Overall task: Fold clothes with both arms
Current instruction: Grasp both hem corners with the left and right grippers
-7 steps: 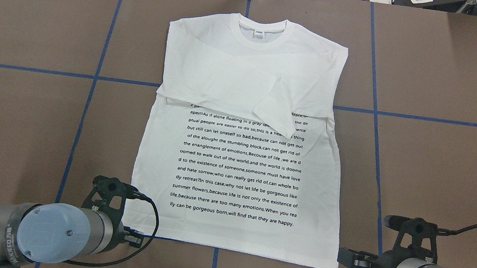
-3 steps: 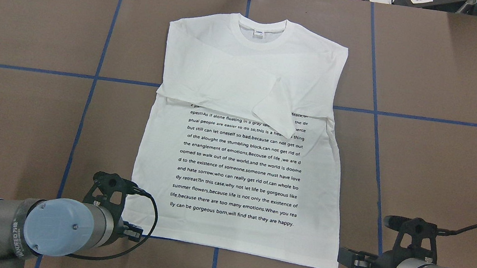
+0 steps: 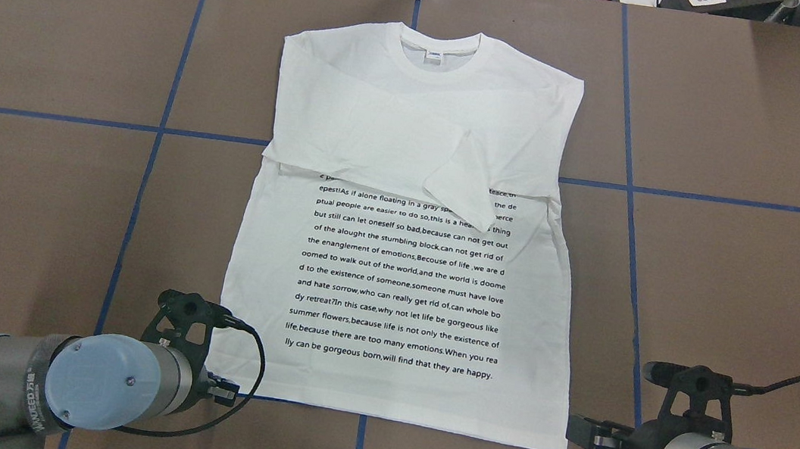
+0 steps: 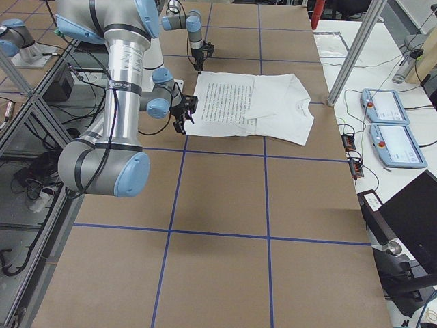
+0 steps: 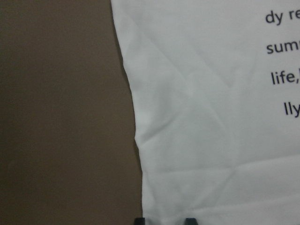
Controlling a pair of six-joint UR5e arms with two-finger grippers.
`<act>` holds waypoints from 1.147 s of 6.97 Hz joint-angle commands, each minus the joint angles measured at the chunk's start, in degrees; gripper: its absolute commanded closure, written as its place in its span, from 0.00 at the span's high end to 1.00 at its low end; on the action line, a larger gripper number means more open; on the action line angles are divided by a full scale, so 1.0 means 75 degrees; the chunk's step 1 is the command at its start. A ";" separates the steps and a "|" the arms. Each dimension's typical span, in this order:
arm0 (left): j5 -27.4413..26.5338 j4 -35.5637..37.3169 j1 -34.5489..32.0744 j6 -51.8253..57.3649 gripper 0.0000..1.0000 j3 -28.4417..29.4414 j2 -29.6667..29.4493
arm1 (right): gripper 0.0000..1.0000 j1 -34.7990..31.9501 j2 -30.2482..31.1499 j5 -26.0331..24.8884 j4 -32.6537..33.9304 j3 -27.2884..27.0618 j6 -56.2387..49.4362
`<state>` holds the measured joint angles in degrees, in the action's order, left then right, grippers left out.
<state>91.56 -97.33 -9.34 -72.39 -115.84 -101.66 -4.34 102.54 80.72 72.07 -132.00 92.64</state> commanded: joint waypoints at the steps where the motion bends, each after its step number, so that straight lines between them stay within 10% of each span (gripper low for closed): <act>1: 0.0015 0.0005 -0.0020 -0.0004 0.00 -0.0046 -0.0039 | 1.00 0.0017 0.0003 -0.0005 -0.0012 0.0068 -0.0035; 4: 0.0015 0.0075 -0.0078 0.0008 0.00 -0.0759 -0.0040 | 1.00 0.0261 0.0003 -0.0458 -0.0755 0.0452 0.0035; 8: 0.0015 0.0052 -0.0078 -0.0086 0.00 -0.0785 -0.0262 | 0.66 0.1200 -0.0241 -0.1611 -0.0938 0.1063 0.0293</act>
<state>91.67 -96.87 -9.95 -72.84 -121.65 -103.49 3.74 101.98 69.57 65.11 -125.55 94.63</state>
